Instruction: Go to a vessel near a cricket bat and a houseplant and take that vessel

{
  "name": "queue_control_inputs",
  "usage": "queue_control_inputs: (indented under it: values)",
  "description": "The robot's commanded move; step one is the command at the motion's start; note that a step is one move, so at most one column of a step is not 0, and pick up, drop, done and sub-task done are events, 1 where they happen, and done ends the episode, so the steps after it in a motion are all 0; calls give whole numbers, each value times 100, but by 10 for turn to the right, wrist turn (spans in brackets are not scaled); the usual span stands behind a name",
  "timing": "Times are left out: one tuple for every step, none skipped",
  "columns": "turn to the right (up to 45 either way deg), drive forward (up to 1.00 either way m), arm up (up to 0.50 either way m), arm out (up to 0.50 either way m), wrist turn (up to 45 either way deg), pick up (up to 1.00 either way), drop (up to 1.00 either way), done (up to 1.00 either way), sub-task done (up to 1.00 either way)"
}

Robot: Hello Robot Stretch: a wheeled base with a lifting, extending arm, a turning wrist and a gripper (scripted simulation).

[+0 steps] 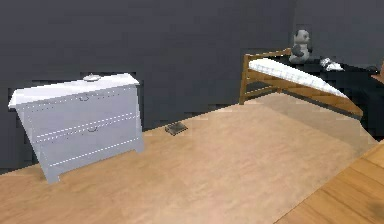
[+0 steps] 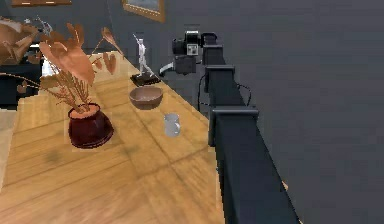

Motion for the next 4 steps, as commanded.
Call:
queue_control_inputs:
  values:
    - [0, 0, -26, 0, 0, 0, 0, 0, 0]
    - [0, 0, 0, 0, 0, 100, 0, 0, 0]
    - [0, 0, 10, 0, 0, 0, 0, 0, 0]
    - [0, 0, 0, 0, 0, 0, 0, 100, 0]
